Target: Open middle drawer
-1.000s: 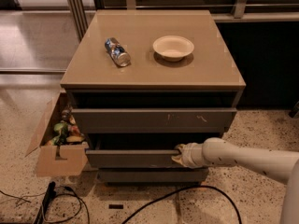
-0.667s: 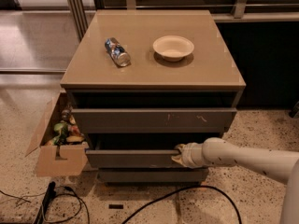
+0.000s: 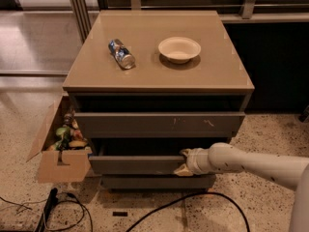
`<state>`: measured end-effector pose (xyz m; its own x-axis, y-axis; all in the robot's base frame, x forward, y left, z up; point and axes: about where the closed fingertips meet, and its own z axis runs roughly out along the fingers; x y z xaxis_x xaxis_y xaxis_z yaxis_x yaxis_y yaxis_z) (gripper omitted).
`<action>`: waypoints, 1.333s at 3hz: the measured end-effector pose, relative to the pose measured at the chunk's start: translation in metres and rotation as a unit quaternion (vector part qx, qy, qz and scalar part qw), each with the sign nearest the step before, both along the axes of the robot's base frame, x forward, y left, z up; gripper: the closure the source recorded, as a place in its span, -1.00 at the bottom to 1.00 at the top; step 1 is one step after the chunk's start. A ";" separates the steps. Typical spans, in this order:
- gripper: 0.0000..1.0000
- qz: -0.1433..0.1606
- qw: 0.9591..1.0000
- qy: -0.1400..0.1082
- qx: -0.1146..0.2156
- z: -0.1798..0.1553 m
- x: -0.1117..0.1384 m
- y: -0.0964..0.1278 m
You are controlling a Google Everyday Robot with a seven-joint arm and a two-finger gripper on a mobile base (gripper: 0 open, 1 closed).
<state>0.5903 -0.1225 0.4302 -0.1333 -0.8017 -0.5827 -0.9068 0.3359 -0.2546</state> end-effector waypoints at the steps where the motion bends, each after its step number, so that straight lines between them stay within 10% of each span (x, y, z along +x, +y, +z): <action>1: -1.00 0.000 1.000 0.000 0.000 0.000 0.000 0.000; 3: -0.70 0.000 1.000 0.000 0.000 0.000 0.000 0.000; 4: -0.08 0.007 1.000 0.007 0.013 -0.007 -0.021 -0.007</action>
Offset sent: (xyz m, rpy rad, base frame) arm 0.0000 0.0000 0.0000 0.0000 0.0000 0.0000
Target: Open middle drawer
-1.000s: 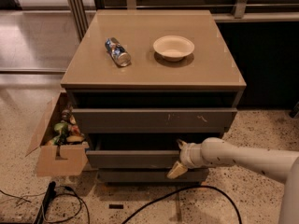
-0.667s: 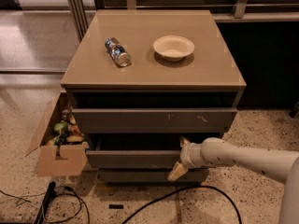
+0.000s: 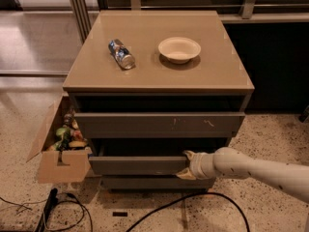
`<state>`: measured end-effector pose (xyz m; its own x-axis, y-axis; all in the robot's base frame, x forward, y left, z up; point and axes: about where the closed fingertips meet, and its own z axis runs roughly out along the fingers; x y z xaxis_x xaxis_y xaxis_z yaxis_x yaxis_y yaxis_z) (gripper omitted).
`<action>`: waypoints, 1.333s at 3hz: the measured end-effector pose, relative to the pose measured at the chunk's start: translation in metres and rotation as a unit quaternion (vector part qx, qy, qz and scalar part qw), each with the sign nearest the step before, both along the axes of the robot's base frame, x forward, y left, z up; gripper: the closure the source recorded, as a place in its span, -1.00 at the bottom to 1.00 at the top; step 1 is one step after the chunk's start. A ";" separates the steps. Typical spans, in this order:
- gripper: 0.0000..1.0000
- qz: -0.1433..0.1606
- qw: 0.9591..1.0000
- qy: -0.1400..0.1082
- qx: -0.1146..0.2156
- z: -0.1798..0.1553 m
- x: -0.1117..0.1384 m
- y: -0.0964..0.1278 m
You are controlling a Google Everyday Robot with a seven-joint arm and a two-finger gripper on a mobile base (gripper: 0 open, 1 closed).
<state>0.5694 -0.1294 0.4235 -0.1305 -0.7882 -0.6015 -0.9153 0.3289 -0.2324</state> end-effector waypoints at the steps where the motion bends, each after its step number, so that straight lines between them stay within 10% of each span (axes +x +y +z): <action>1: 0.38 0.016 1.000 0.010 0.009 -0.003 -0.019 0.004; 2: 0.85 0.016 1.000 0.010 0.009 0.004 -0.019 0.004; 4: 1.00 0.017 1.000 -0.006 0.009 0.021 -0.020 0.004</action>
Offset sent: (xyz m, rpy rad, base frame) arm -0.2819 -0.1366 0.0302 0.1069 -0.0172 0.0646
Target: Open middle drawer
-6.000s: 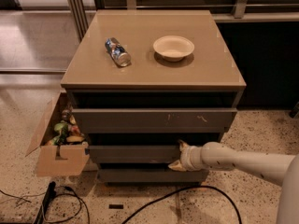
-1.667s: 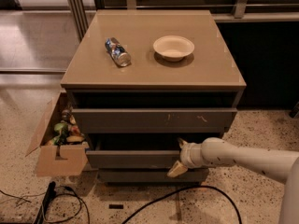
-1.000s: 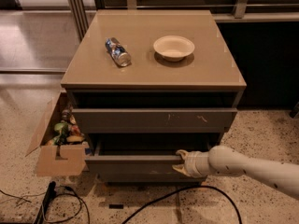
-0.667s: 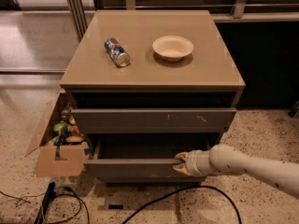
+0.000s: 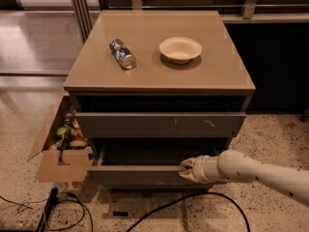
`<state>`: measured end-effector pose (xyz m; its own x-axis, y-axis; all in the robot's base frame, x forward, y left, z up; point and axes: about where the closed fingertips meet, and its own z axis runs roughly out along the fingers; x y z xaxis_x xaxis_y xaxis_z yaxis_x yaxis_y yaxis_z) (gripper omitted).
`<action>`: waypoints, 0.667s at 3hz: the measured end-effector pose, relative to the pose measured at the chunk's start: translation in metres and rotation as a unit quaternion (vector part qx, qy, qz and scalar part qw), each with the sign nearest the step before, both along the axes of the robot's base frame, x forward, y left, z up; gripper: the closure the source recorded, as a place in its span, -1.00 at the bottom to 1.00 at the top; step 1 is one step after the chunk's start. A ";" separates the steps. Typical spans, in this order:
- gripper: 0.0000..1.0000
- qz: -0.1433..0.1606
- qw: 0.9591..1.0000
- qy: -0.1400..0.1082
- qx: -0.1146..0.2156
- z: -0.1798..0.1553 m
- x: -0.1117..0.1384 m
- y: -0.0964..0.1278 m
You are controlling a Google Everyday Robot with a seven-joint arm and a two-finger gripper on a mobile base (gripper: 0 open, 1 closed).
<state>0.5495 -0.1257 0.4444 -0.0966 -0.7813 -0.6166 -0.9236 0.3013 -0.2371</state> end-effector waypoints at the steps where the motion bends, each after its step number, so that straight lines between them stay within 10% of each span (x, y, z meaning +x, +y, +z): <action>1: 0.65 0.000 1.000 0.000 0.000 0.000 0.000 0.000; 2: 0.19 0.000 1.000 0.000 0.000 0.000 0.000 0.000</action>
Offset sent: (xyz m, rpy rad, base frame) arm 0.0000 0.0000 0.0000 0.0000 0.0000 0.0000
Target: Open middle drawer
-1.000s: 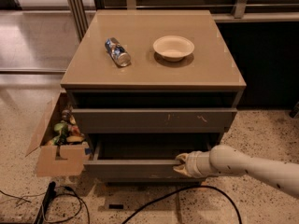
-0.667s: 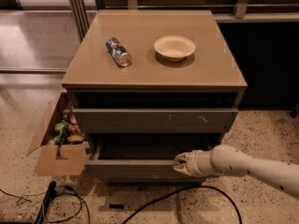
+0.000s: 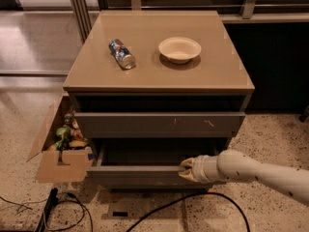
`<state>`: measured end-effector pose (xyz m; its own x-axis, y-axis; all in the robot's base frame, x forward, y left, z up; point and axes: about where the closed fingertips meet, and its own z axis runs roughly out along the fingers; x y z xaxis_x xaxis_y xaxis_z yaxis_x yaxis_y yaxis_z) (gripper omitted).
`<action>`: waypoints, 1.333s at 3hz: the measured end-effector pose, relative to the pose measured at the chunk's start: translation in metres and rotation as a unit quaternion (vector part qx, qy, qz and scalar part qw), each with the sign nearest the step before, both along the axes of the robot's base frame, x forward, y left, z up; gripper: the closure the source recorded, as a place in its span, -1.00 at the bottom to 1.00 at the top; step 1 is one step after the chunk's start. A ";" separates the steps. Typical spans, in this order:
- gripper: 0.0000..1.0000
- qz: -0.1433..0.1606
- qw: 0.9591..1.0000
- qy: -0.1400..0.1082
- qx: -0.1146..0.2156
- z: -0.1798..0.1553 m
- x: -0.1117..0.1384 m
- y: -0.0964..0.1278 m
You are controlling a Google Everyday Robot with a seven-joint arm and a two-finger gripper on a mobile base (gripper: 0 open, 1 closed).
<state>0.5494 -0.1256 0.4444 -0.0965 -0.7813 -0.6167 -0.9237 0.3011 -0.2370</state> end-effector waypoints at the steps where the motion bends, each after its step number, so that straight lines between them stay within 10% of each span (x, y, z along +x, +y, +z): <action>1: -0.28 0.000 1.000 0.000 0.000 0.000 0.000 0.000; 3: -0.90 0.000 1.000 0.000 0.000 0.000 0.000 0.000; 4: -0.45 0.000 1.000 0.000 0.000 0.000 0.000 0.000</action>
Offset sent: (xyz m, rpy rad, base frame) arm 0.0000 0.0000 0.0000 0.0000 0.0000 0.0000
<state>0.5494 -0.1256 0.4443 -0.0965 -0.7813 -0.6167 -0.9237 0.3010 -0.2369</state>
